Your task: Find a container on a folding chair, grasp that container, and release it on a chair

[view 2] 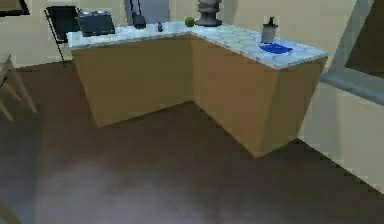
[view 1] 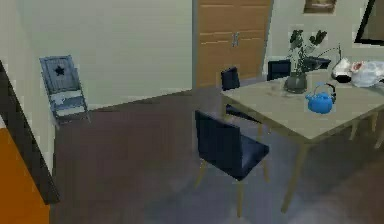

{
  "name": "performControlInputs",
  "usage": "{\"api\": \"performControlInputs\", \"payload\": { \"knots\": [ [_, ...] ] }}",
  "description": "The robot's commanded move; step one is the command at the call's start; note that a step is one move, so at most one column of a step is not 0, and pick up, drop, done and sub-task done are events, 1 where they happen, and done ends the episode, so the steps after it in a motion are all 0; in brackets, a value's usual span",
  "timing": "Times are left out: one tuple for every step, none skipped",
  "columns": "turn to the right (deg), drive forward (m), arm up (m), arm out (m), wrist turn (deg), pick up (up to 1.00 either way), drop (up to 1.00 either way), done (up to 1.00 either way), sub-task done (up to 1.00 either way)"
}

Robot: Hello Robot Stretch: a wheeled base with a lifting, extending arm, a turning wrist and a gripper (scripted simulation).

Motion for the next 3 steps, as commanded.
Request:
{"api": "performControlInputs", "payload": {
  "knots": [
    [-21.0, 0.00, 0.00, 0.00, 0.0, 0.00, 0.00, 0.00, 0.00],
    [0.0, 1.00, 0.00, 0.00, 0.0, 0.00, 0.00, 0.00, 0.00],
    [-9.0, 0.00, 0.00, 0.00, 0.0, 0.00, 0.00, 0.00, 0.00]
  ]
}}
